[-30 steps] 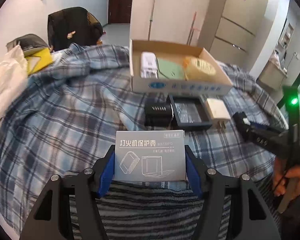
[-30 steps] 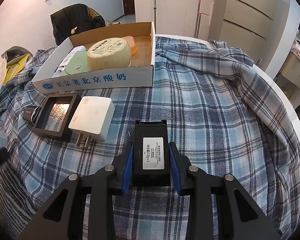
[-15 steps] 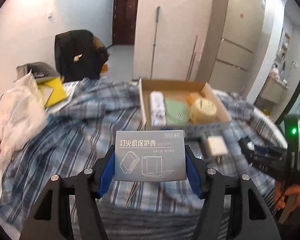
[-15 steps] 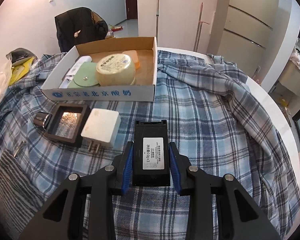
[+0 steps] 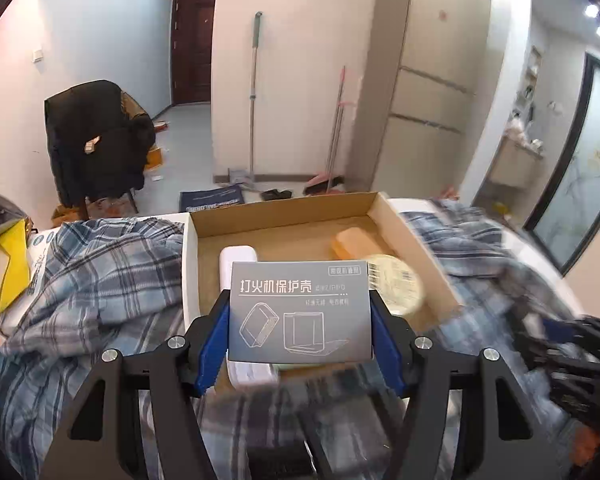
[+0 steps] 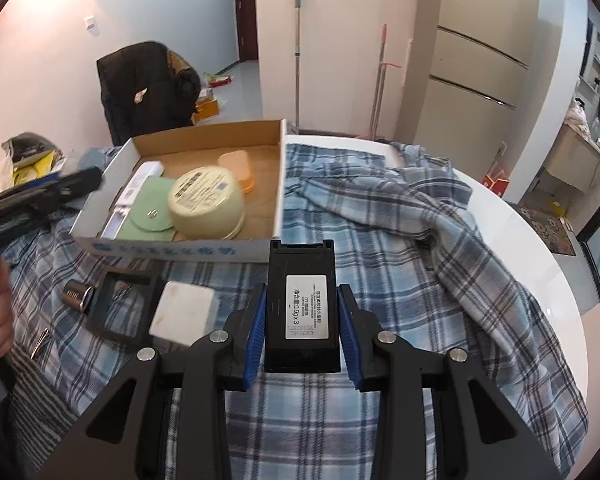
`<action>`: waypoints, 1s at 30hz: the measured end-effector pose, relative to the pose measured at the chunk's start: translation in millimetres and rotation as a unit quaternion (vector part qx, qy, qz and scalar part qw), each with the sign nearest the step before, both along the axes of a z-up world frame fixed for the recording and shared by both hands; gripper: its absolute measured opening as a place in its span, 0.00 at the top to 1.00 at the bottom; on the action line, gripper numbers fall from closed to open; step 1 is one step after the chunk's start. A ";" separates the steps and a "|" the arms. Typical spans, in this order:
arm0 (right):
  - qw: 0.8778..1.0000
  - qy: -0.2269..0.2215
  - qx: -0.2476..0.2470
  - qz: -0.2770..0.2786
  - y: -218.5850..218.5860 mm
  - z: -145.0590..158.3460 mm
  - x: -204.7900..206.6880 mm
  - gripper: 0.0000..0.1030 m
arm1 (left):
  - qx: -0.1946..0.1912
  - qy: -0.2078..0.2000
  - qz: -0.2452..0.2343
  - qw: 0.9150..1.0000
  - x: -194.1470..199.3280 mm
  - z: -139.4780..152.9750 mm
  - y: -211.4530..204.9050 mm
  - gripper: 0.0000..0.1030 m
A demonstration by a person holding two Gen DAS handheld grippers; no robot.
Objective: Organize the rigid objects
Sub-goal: 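Carry the grey box into the cardboard box and open the left tool while the right tool holds the case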
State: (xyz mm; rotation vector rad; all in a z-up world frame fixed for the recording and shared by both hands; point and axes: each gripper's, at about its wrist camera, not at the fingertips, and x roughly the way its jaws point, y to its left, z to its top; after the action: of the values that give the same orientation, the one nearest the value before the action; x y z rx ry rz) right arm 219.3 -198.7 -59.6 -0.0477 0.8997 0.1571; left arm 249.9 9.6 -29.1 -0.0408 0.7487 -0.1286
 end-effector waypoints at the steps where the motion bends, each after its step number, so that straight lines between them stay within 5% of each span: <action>1: 1.000 -0.001 0.003 -0.006 -4.9 0.0 1.8 0.68 | 0.005 0.011 0.006 1.000 9.4 -5.0 -1.2 0.36; 9: 0.999 0.009 0.009 -0.040 -33.6 -6.7 14.6 0.68 | -0.025 0.083 -0.003 0.996 41.1 -38.7 -3.5 0.36; 21: 0.998 0.014 0.018 -0.058 -47.8 -13.2 20.8 0.68 | -0.019 0.096 0.008 0.995 43.6 -56.5 -2.7 0.35; 24: 0.998 0.013 0.016 -0.059 -47.8 -11.6 22.0 0.68 | -0.041 0.069 -0.009 0.997 34.5 -48.2 -1.2 0.32; 27: 0.998 0.011 0.013 -0.055 -44.7 -8.4 22.3 0.68 | -0.047 0.017 -0.021 0.999 20.6 -28.8 -1.3 0.15; 30: 0.999 0.007 0.011 -0.044 -38.2 0.3 22.5 0.68 | -0.044 -0.045 -0.013 0.998 8.5 -8.0 3.6 0.15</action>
State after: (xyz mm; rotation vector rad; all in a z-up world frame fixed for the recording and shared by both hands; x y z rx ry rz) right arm 241.8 -236.9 -59.3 0.0141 0.9121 0.0857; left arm 258.4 13.2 -37.0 -0.1084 0.6531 -0.1879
